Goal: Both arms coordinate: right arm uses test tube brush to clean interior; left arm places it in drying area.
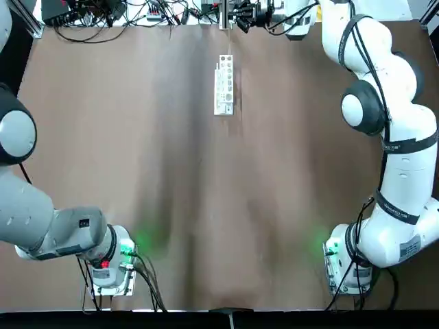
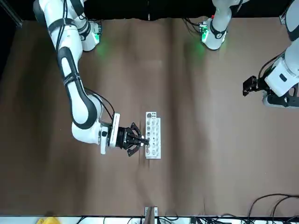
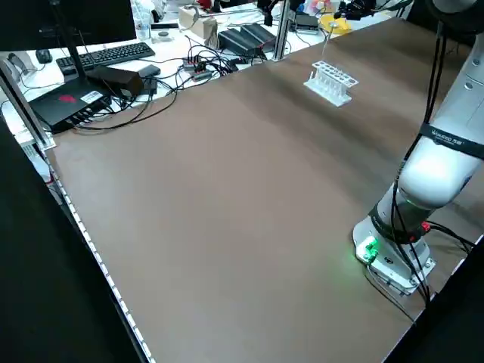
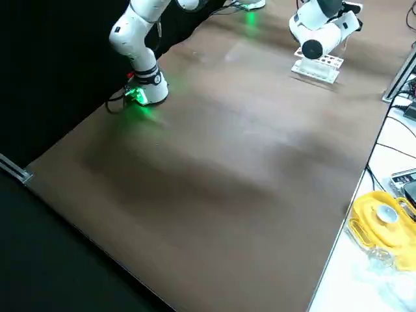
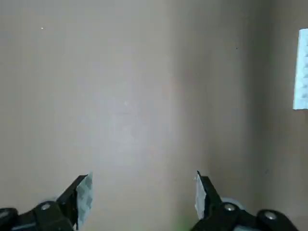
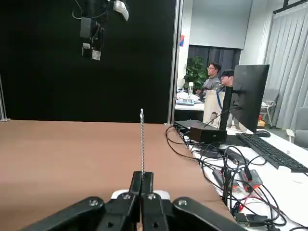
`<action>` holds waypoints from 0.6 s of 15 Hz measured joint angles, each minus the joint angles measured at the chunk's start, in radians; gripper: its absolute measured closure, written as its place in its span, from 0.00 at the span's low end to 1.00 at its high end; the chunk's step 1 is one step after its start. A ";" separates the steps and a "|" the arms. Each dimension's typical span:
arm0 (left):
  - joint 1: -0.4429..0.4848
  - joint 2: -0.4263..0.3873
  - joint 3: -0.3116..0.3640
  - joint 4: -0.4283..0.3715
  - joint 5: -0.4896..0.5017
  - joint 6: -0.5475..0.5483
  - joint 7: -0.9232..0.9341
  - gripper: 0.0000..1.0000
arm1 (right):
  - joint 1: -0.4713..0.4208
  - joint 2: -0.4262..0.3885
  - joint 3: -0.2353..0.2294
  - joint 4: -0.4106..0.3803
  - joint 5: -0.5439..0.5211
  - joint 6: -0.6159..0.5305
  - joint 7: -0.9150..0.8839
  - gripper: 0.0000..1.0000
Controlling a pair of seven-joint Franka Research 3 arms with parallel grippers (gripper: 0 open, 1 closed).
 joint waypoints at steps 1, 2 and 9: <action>0.000 0.000 0.000 0.000 0.000 0.000 0.000 0.00 | 0.000 0.000 0.000 -0.001 0.000 -0.001 -0.002 0.97; 0.000 0.000 0.000 -0.001 0.000 0.000 0.000 0.00 | 0.001 0.000 0.000 -0.002 0.000 -0.001 -0.007 0.97; 0.000 0.000 -0.001 -0.007 0.000 0.000 0.000 0.00 | 0.002 0.028 0.001 -0.011 0.000 -0.001 -0.055 0.97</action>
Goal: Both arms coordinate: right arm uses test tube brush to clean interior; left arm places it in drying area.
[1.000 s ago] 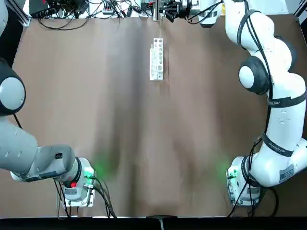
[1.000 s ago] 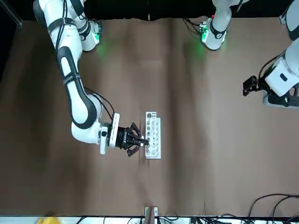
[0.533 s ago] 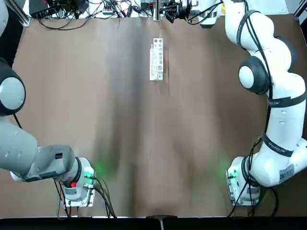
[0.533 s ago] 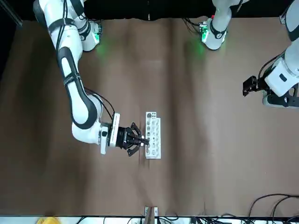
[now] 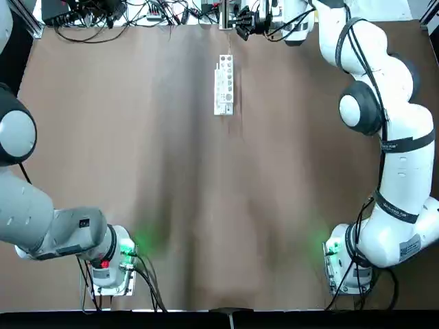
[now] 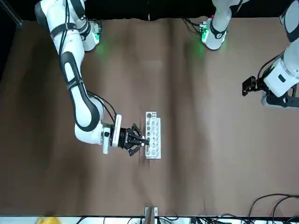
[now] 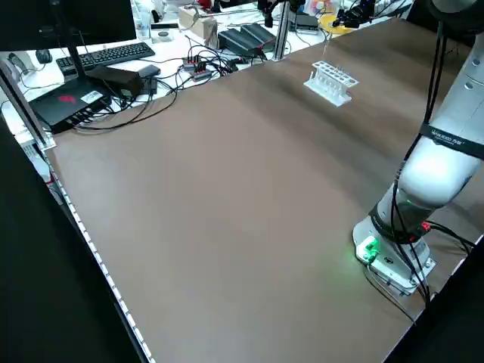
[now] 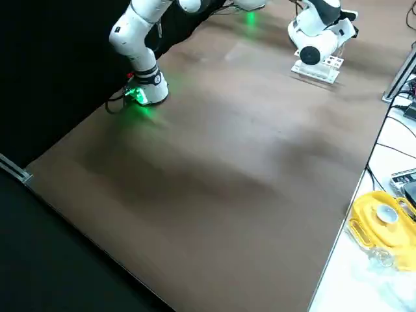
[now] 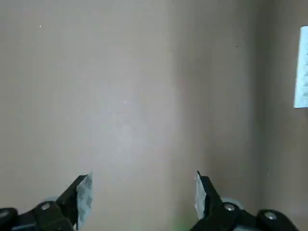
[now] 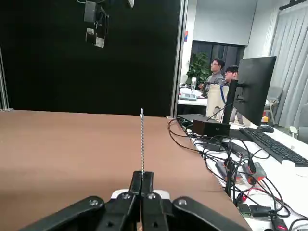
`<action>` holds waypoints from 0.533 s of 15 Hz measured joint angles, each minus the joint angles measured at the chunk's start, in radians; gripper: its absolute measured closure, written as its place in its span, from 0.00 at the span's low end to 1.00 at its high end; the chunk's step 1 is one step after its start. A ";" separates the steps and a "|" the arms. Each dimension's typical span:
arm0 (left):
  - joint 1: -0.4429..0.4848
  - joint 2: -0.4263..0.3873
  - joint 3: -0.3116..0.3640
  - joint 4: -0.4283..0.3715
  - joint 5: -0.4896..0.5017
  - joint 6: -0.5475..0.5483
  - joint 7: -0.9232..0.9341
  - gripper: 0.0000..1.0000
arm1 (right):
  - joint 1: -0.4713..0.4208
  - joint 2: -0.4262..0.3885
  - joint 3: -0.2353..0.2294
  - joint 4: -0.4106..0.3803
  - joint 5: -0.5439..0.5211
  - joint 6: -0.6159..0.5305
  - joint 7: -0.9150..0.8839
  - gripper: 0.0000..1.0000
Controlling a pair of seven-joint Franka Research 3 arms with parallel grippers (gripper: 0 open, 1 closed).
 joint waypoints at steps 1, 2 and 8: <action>0.000 0.000 0.000 0.000 0.000 0.000 0.000 0.00 | 0.000 0.002 0.000 0.000 0.000 0.000 -0.004 0.97; 0.000 0.000 0.000 0.000 0.000 0.000 0.000 0.00 | 0.000 0.005 0.000 0.000 0.000 0.000 -0.011 0.97; 0.000 0.000 0.000 0.000 0.000 0.000 0.000 0.00 | 0.002 0.036 0.002 0.002 0.005 0.000 -0.034 0.98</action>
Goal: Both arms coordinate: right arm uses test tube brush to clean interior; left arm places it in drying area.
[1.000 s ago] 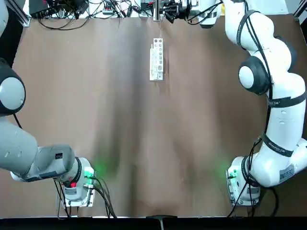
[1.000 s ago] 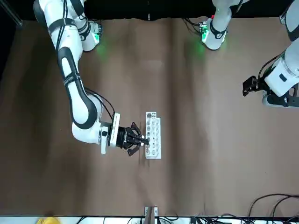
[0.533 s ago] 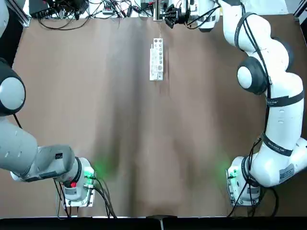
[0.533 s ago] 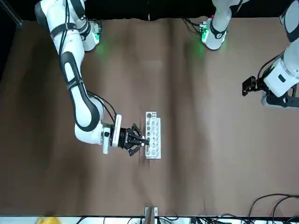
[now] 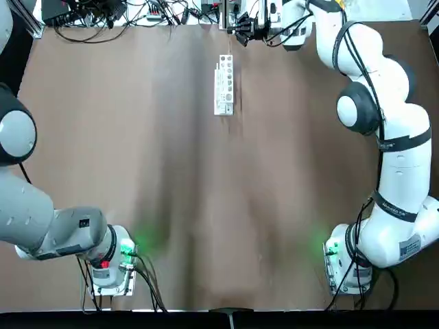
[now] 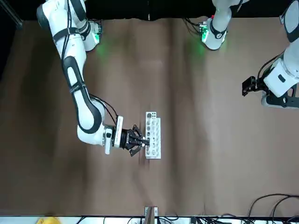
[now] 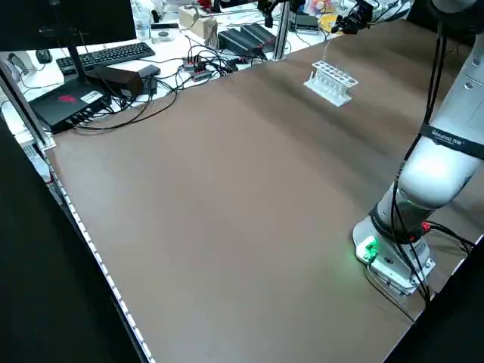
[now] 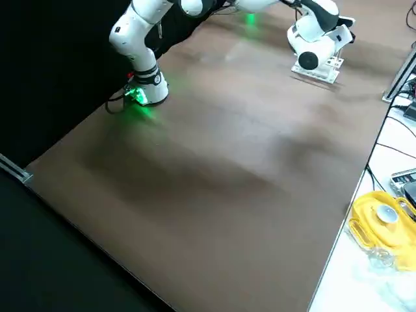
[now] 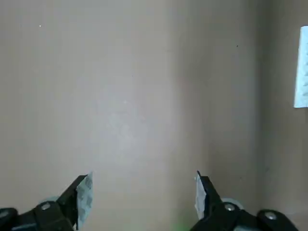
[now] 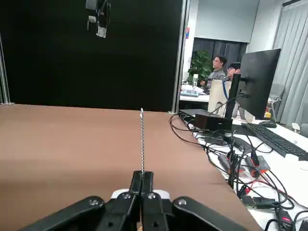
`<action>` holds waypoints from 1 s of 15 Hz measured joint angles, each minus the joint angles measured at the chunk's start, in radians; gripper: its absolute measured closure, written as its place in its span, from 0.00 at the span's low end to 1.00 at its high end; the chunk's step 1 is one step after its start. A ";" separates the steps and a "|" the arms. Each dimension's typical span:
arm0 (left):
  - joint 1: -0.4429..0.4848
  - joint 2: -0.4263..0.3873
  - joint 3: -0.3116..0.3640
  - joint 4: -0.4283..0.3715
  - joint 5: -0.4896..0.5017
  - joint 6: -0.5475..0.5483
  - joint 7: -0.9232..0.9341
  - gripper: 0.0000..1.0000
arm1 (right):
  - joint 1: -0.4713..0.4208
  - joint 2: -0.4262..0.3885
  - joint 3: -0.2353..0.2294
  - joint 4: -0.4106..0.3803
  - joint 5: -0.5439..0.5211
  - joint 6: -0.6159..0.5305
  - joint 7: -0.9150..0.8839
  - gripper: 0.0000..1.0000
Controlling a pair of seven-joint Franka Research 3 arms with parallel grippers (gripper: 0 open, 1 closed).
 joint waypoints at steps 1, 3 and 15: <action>0.000 0.000 0.000 0.000 0.000 0.000 0.000 0.00 | 0.000 0.005 0.000 0.000 0.000 0.000 -0.001 0.98; 0.000 0.000 0.000 0.000 0.000 0.000 0.000 0.00 | 0.000 0.013 0.000 0.000 0.006 0.000 -0.005 0.98; -0.001 0.000 -0.002 -0.001 0.000 0.000 0.000 0.00 | 0.002 0.035 0.001 0.002 0.036 0.000 -0.030 0.98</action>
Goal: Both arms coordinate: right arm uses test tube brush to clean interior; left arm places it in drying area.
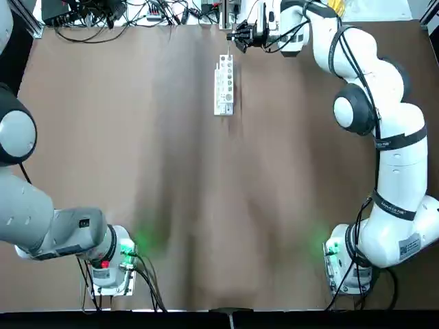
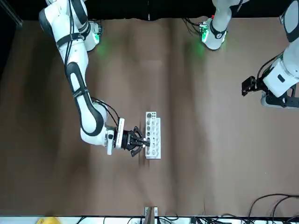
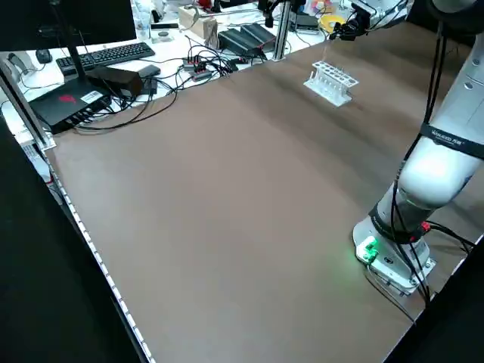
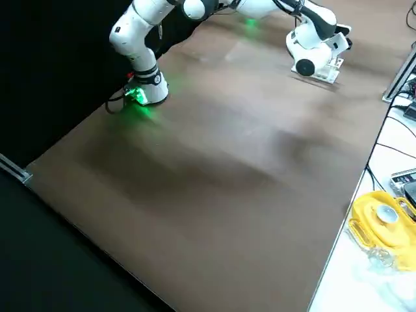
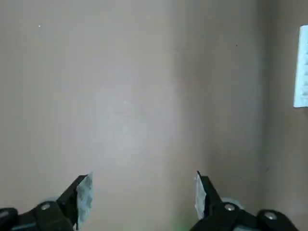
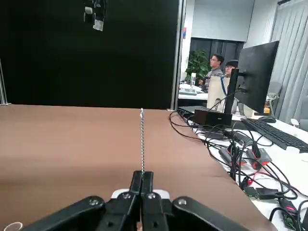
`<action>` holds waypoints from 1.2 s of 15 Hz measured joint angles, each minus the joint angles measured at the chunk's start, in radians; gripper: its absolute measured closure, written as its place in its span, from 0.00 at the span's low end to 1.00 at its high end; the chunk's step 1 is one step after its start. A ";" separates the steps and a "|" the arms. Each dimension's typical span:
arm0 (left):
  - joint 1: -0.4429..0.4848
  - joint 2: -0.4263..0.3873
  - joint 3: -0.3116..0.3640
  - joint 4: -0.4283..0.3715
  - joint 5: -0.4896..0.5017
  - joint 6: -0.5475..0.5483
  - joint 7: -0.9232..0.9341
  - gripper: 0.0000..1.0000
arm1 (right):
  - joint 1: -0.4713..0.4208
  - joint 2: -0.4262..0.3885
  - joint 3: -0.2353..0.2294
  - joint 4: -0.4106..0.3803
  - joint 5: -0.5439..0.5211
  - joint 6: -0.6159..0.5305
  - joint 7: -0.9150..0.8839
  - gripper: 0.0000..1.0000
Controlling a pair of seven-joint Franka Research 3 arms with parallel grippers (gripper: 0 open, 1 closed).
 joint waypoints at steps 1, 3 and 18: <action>-0.001 0.000 0.000 0.000 0.000 0.000 0.000 0.00 | 0.000 0.000 0.000 0.002 0.000 0.000 0.000 0.98; -0.004 0.000 0.000 -0.001 0.000 0.000 0.000 0.00 | -0.001 -0.001 -0.001 0.012 0.005 0.000 0.000 0.98; -0.025 0.004 -0.007 -0.001 0.000 0.000 0.006 0.00 | -0.026 -0.114 -0.008 0.031 0.008 -0.099 0.127 0.97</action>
